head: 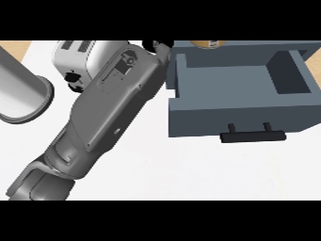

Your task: Pick up the can, place it into the drawer and close the drawer

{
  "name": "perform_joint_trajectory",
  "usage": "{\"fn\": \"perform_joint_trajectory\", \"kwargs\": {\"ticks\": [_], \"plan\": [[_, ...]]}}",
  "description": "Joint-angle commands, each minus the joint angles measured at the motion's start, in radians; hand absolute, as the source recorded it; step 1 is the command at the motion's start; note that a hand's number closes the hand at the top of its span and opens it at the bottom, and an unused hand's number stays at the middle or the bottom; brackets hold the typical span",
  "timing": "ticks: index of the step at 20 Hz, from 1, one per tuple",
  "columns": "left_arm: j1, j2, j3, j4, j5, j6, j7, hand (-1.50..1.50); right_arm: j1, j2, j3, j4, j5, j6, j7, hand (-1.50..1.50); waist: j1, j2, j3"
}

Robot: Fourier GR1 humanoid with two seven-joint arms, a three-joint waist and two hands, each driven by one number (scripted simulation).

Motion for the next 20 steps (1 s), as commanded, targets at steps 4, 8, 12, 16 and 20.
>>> {"fn": "perform_joint_trajectory", "kwargs": {"ticks": [4,8,12,16,20], "plan": [[-0.095,0.0,-0.057,0.181,0.128,0.006,-0.098,1.5,-0.007,-0.002,0.022,-0.025,0.004,-0.013,0.019,-1.5,-0.027,0.008,0.001],[-0.127,0.0,-0.131,0.179,0.215,0.065,-0.101,1.5,-0.048,-0.003,0.049,-0.005,0.046,-0.038,0.032,-1.5,-0.018,0.005,0.001],[-0.166,0.0,-0.208,0.232,0.26,0.093,-0.094,1.5,-0.053,-0.045,0.01,0.02,-0.005,-0.026,0.03,-1.5,-0.036,0.006,0.001],[-0.133,0.0,-0.242,0.274,0.329,0.084,-0.152,1.5,-0.053,-0.014,0.05,-0.032,0.014,-0.032,0.051,-1.5,-0.049,0.013,0.001],[-0.125,0.0,-0.313,0.281,0.366,0.095,-0.164,1.5,-0.05,-0.021,0.021,0.004,0.018,-0.005,0.018,-1.5,-0.047,0.01,0.002]]}}
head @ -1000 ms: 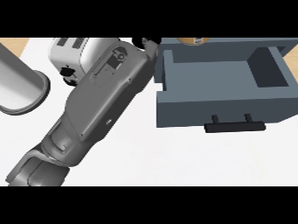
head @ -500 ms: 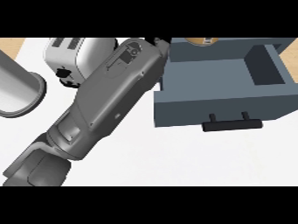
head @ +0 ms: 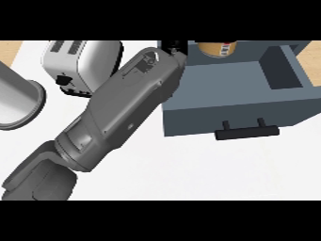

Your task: Pick up the can, place it into the drawer and close the drawer

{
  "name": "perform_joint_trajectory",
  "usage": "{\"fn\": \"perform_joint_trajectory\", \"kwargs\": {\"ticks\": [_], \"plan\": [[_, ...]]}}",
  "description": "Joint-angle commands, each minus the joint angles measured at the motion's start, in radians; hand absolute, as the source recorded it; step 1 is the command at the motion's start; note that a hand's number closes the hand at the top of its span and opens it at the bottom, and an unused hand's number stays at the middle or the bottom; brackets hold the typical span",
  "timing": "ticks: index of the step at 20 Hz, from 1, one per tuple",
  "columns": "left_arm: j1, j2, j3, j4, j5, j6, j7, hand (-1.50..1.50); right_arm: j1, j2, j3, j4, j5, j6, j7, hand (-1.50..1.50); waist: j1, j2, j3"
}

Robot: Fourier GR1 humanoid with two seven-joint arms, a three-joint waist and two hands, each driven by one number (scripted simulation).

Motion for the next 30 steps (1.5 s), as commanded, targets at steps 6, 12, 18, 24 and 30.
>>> {"fn": "perform_joint_trajectory", "kwargs": {"ticks": [6,12,18,24,30], "plan": [[-0.027,0.0,-0.112,0.062,0.087,0.065,-0.01,-1.5,-0.02,-0.016,-0.008,-0.032,-0.012,-0.027,0.036,-1.5,-0.007,0.002,0.0],[-0.053,0.0,-0.133,0.124,0.128,0.1,-0.04,-1.5,-0.068,-0.048,-0.002,-0.004,0.003,-0.029,0.034,-1.5,-0.022,0.009,0.0],[-0.024,0.0,-0.148,0.117,0.178,0.078,-0.093,-1.5,-0.086,-0.065,-0.012,0.007,-0.021,-0.06,0.074,-1.5,-0.007,0.007,-0.001],[0.004,0.0,-0.163,0.078,0.226,0.108,-0.158,-1.5,-0.105,-0.069,-0.027,-0.046,0.112,0.017,-0.06,-1.5,-0.019,0.01,0.0],[-0.046,0.0,-0.15,0.079,0.247,0.104,-0.174,-1.5,-0.145,-0.09,0.005,-0.114,0.271,0.065,-0.146,-1.5,0.014,0.003,0.0]]}}
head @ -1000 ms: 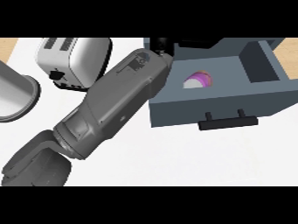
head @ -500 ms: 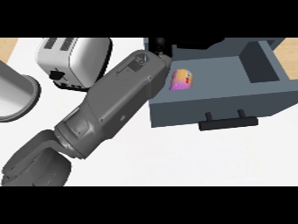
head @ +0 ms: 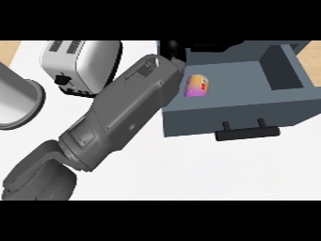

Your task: Pick up the can, place it into the drawer and close the drawer

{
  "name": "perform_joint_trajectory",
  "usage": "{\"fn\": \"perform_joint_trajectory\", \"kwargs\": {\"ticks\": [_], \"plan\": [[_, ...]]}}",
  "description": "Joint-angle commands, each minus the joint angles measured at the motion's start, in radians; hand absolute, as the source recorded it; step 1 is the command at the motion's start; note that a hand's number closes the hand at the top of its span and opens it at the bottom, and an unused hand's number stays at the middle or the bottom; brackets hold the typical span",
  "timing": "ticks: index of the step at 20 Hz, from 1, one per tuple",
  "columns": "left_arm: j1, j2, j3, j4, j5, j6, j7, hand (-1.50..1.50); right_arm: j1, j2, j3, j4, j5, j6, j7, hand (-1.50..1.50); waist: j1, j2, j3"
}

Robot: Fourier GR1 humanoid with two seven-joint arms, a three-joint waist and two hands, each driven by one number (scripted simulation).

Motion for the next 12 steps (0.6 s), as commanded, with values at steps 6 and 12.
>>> {"fn": "perform_joint_trajectory", "kwargs": {"ticks": [6,12], "plan": [[-0.038,0.0,0.0,-0.019,0.031,0.011,-0.049,-1.5,-0.114,0.008,0.139,-0.047,0.389,0.018,-0.126,-1.5,0.05,-0.002,0.0],[-0.073,0.0,0.009,0.002,0.038,0.014,-0.007,-1.5,-0.216,0.02,0.333,-0.033,0.674,-0.037,-0.099,-1.5,0.069,-0.007,-0.001]]}}
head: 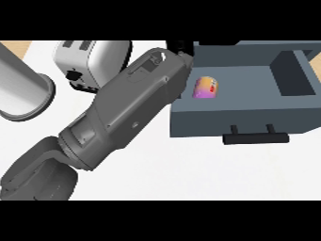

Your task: Pick up the can, place it into the drawer and close the drawer

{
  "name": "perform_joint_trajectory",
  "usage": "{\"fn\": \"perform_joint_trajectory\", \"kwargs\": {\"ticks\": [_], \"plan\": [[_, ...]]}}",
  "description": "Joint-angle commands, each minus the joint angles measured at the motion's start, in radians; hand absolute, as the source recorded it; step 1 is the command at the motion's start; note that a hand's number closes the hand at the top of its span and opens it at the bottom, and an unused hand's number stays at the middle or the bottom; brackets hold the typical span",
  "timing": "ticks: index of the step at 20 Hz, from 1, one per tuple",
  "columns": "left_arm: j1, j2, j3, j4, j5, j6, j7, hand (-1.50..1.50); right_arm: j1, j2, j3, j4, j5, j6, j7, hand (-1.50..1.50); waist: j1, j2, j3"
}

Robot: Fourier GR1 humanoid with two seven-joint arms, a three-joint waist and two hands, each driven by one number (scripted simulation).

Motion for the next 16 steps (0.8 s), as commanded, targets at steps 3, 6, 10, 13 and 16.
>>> {"fn": "perform_joint_trajectory", "kwargs": {"ticks": [3,6,10,13,16], "plan": [[-0.013,0.0,0.01,-0.004,0.01,0.001,0.032,-1.5,-0.113,-0.006,0.191,0.079,0.342,-0.058,-0.029,-1.5,0.026,-0.005,0.0],[0.018,0.0,0.003,-0.033,0.003,0.008,0.028,-1.5,-0.19,-0.01,0.261,0.197,0.479,-0.129,-0.074,-1.5,0.035,-0.008,-0.001],[0.01,0.0,0.02,-0.001,-0.019,0.035,0.043,-1.5,-0.232,0.007,0.355,0.332,0.623,-0.229,-0.155,-1.5,0.028,-0.01,0.0],[-0.009,0.031,0.012,-0.047,-0.037,0.029,0.095,-1.5,-0.359,0.008,0.42,0.475,0.74,-0.289,-0.127,-1.5,0.054,-0.012,-0.001],[0.059,0.037,0.008,-0.118,-0.051,0.062,0.098,-1.5,-0.414,-0.05,0.403,0.584,0.76,-0.28,-0.16,-1.5,0.059,-0.019,-0.001]]}}
